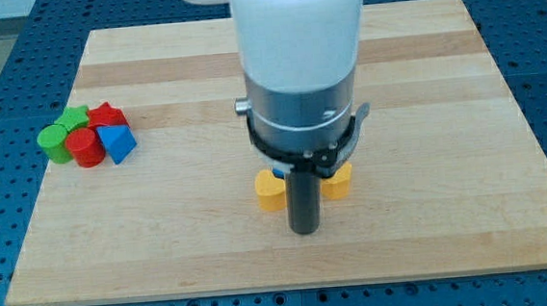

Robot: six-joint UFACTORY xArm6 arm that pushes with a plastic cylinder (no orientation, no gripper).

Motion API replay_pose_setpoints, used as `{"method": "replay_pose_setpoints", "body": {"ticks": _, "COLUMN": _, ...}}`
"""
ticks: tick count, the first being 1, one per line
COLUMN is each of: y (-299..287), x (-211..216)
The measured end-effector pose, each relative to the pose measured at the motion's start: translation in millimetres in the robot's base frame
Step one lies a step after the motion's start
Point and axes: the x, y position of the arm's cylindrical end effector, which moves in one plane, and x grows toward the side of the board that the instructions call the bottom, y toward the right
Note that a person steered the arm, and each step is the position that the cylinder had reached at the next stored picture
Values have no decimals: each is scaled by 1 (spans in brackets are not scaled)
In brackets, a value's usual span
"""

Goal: Take the yellow heart into the group of blocks

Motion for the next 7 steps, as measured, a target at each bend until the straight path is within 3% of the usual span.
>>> {"method": "replay_pose_setpoints", "body": {"ticks": 5, "y": -32, "x": -45}}
{"method": "replay_pose_setpoints", "body": {"ticks": 7, "y": -73, "x": -50}}
